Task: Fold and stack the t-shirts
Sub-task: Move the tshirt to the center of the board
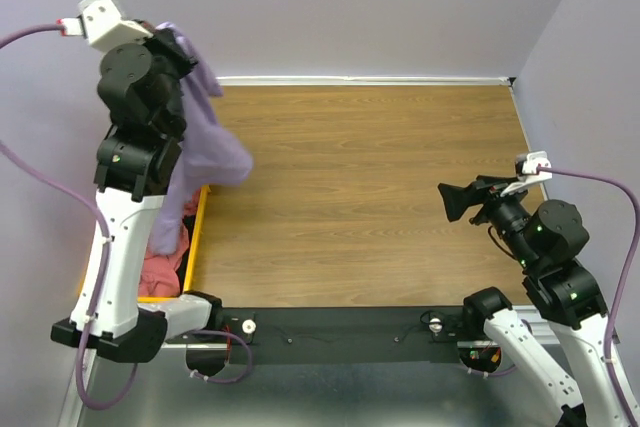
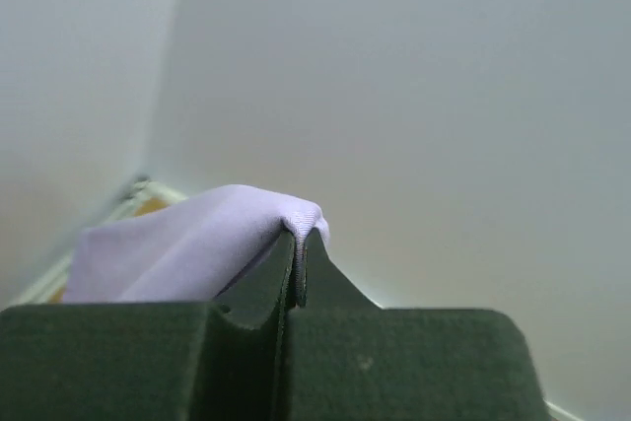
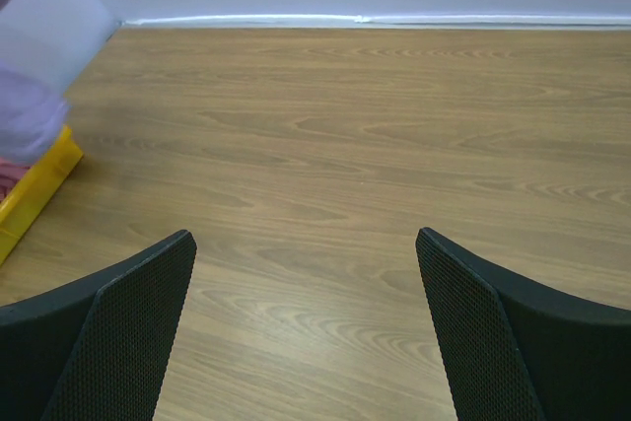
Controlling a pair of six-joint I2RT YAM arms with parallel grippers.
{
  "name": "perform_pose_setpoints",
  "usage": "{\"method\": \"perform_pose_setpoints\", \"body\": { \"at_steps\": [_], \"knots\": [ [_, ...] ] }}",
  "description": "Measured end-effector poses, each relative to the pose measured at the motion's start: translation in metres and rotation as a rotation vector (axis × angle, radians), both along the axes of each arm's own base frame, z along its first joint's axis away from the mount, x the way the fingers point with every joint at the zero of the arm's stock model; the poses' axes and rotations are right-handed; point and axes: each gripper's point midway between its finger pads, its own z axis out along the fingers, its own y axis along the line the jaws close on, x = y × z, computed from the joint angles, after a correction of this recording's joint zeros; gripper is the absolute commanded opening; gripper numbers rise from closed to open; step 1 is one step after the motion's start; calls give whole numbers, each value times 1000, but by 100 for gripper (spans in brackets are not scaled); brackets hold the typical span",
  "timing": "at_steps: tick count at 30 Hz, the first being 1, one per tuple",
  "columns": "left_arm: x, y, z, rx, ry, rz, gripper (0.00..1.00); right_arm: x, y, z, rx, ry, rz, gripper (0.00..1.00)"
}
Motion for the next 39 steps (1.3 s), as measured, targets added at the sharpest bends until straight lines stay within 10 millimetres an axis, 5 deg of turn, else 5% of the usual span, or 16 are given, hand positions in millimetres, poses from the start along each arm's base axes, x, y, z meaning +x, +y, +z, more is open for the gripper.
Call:
{"method": "perform_pose_setpoints", "body": {
  "at_steps": [4,10,13,17,20,23,28,31,33,36,39],
  "knots": [
    [16,-80,17,-11,-66,-247,0,-2,-7,4,21,-14,-40,100],
    [46,-241,28,26,-92,-637,0,-7,-25,18,53,-63,-130,100],
    [34,-321,36,55,-130,-825,0,-8,-32,22,61,-79,-164,100],
    [7,-378,37,87,-177,-989,0,-7,-37,23,75,-79,-200,100],
    [9,-383,25,106,-179,-991,0,-7,-41,23,85,-78,-222,100],
    [27,-378,-8,125,-127,-954,8,-6,-42,23,91,-76,-229,100],
    [87,-350,-123,126,89,-865,31,-3,-40,20,84,-61,-228,100],
    [138,-303,-217,93,275,-776,72,6,-35,12,64,-21,-222,100],
    [159,-271,-271,73,384,-717,84,12,-30,4,48,14,-208,100],
    [160,-245,-325,59,506,-675,87,27,-21,-14,20,93,-195,100],
    [142,-249,-340,67,545,-698,87,46,-11,-42,10,213,-202,100]
  ]
}}
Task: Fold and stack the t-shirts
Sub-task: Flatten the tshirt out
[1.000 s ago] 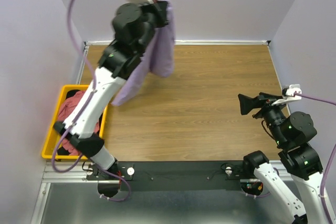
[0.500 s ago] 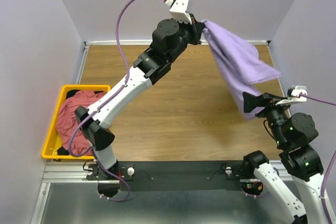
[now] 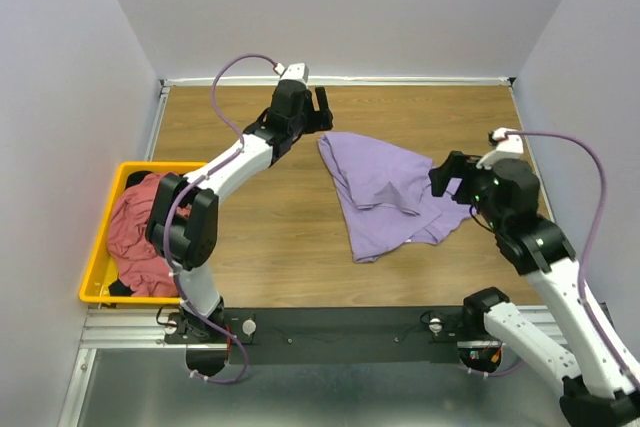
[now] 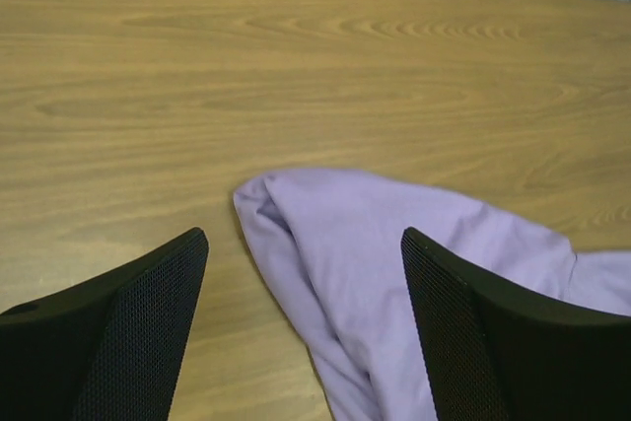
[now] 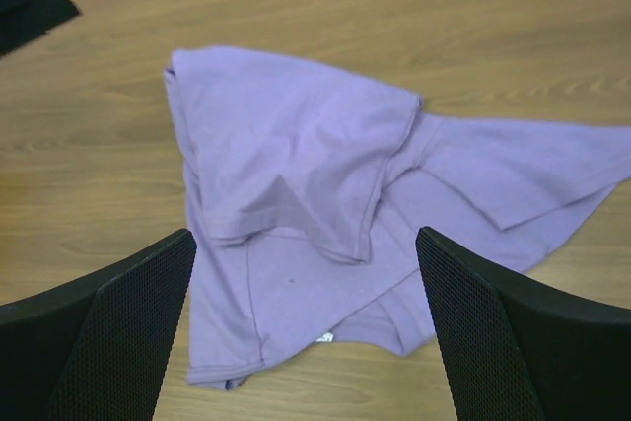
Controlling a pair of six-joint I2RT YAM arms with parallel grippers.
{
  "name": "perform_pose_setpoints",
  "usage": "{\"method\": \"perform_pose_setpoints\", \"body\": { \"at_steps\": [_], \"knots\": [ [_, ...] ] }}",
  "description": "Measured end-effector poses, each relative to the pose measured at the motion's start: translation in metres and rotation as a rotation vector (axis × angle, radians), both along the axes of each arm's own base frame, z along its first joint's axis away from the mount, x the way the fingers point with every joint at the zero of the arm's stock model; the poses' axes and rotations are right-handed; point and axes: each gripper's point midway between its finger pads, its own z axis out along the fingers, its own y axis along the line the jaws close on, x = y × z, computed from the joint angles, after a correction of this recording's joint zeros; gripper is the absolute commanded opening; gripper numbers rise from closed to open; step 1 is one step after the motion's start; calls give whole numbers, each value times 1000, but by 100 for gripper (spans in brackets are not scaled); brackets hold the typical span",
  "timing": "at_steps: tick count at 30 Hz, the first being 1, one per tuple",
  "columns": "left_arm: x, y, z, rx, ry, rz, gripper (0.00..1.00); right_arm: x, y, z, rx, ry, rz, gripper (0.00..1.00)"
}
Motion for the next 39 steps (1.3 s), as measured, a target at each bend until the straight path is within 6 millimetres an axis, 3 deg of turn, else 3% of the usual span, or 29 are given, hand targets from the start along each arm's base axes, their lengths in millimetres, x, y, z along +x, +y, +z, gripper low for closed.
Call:
{"method": "perform_pose_setpoints", "body": {
  "at_steps": [3,5,9,13,18,25,28,30,31,33,35,39],
  "knots": [
    [-27,-8,1,16,4,-45,86,16,7,-31,-7,121,-21,98],
    [-47,-19,8,25,-10,-89,85,26,11,-56,-18,213,-41,86],
    [-93,-59,7,45,-18,-221,85,38,16,-107,-53,383,-67,75],
    [-153,-106,-34,101,52,-408,85,41,21,-159,-98,555,-63,66],
    [-193,-117,-80,180,153,-503,84,35,28,-194,-107,653,-29,66],
    [-225,-101,-121,245,249,-528,84,39,40,-226,-97,725,15,65],
    [-234,-90,-130,259,275,-519,84,40,42,-238,-106,749,24,59],
    [-239,-82,-132,263,285,-504,84,40,42,-244,-114,764,31,41],
    [-241,-77,-131,265,287,-494,84,40,42,-246,-118,768,35,25],
    [-242,-74,-126,258,279,-481,84,43,43,-245,-119,767,41,11],
    [-242,-72,-117,244,264,-468,84,47,45,-241,-119,754,49,2],
    [-240,-68,-105,229,238,-444,84,77,54,-208,-107,662,61,1]
  ]
}}
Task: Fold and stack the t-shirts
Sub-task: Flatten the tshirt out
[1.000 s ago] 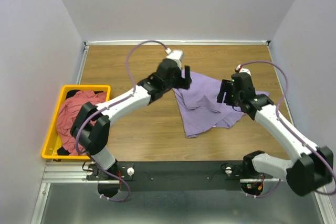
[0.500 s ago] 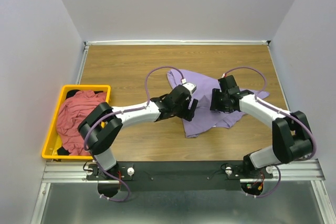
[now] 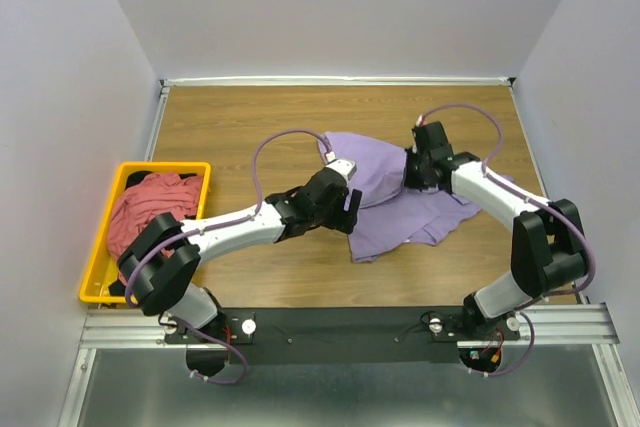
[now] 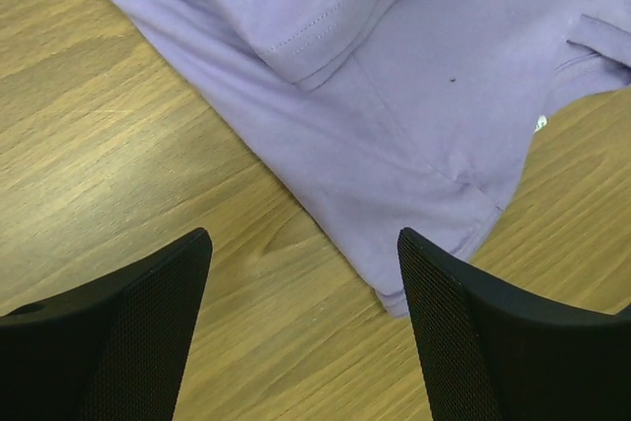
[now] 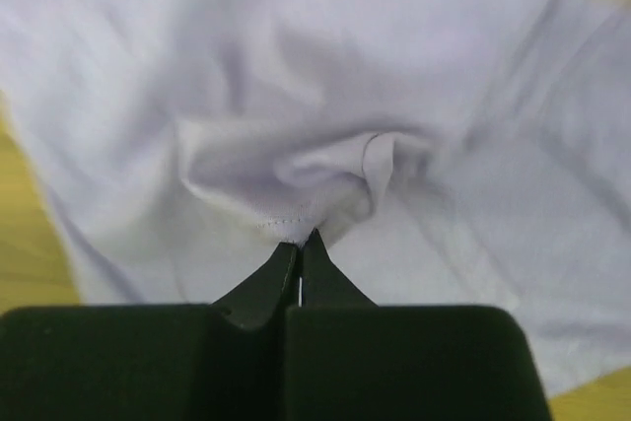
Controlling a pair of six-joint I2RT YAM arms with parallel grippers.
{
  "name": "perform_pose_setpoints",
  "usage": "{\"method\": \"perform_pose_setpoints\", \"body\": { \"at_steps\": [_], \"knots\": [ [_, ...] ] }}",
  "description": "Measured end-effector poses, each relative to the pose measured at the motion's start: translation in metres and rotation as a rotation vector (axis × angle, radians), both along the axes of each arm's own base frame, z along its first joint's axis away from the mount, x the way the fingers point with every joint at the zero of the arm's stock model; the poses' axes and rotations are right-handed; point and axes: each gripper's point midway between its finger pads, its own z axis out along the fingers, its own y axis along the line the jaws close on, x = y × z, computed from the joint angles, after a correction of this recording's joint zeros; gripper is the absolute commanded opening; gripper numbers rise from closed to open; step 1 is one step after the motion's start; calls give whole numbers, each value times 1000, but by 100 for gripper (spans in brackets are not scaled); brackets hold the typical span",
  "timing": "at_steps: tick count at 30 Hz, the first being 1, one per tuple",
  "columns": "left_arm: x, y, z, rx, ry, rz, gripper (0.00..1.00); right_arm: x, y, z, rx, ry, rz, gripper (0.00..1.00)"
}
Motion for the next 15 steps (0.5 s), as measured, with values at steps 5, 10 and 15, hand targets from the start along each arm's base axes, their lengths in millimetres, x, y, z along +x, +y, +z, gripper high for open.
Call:
{"method": "perform_pose_setpoints", "body": {
  "at_steps": [5,10,15],
  "knots": [
    [-4,12,5,0,-12,25,84,74,9,69,1,-200,-25,1],
    [-7,20,9,2,-24,37,84,165,-16,101,-29,-329,-158,20],
    [-8,22,12,-5,-31,38,84,232,-67,91,-112,-373,-337,78]
  ]
}}
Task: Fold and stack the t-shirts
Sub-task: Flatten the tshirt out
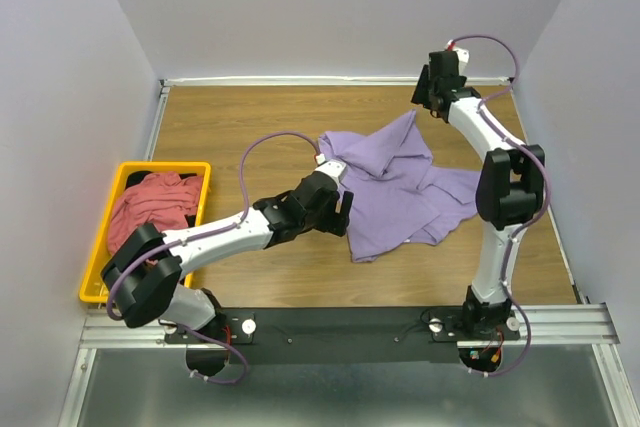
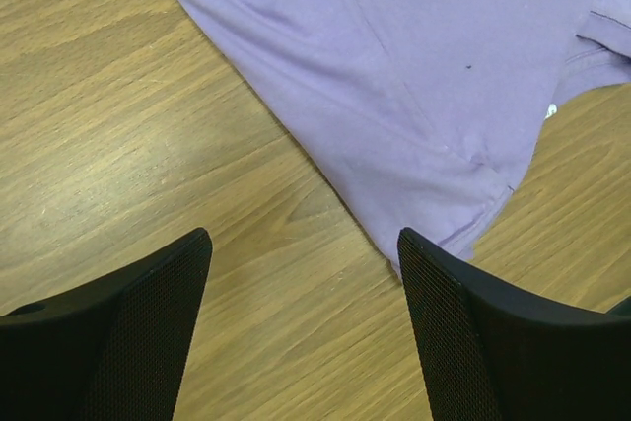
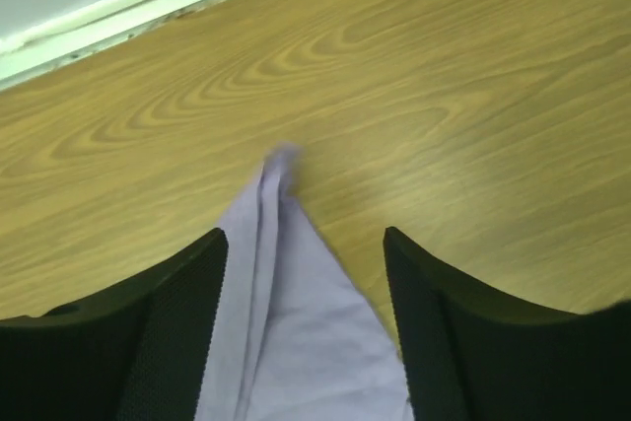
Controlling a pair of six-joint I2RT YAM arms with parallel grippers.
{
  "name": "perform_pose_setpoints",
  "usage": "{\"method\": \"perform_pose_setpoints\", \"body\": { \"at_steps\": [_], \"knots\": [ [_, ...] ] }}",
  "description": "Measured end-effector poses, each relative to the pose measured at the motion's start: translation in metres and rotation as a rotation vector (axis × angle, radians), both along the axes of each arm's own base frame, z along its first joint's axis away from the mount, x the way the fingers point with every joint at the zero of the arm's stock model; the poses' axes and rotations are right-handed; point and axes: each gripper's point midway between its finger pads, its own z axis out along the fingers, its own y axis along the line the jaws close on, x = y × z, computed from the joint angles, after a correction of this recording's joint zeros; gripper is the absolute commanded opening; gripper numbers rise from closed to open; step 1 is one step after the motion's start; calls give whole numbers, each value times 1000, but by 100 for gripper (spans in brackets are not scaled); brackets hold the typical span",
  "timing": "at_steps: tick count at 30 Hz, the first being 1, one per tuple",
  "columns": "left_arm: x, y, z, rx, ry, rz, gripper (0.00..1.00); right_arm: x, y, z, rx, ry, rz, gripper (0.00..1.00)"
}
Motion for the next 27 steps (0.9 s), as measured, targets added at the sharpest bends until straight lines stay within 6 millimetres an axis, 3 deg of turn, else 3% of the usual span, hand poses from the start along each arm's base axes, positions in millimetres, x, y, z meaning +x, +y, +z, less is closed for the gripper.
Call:
{"method": "perform_pose_setpoints", "body": {
  "at_steps": [4,6,10,13,16,17,21,23,27],
  "knots": [
    [2,-2,-2,9,2,-4,84,0,-10,-1,-24,5,-20,80],
    [5,-6,-4,20,3,-9,84,-12,-9,-1,-26,17,-4,80],
    [18,-25,-12,43,15,-29,79,-76,-7,-16,5,94,41,78],
    [27,-41,-21,60,29,-54,68,-128,-5,-27,52,143,69,73],
    [34,-56,-34,81,55,-83,53,-171,-3,-48,98,208,82,72],
    [37,-60,-38,89,59,-90,41,-183,-3,-54,110,226,85,71],
    [40,-67,-62,138,101,-104,38,-239,-2,-86,169,334,77,69],
    [40,-66,-74,171,122,-107,36,-259,1,-97,198,378,79,66],
    [52,-69,-76,185,120,-87,36,-283,14,-113,275,458,110,65]
  ]
}}
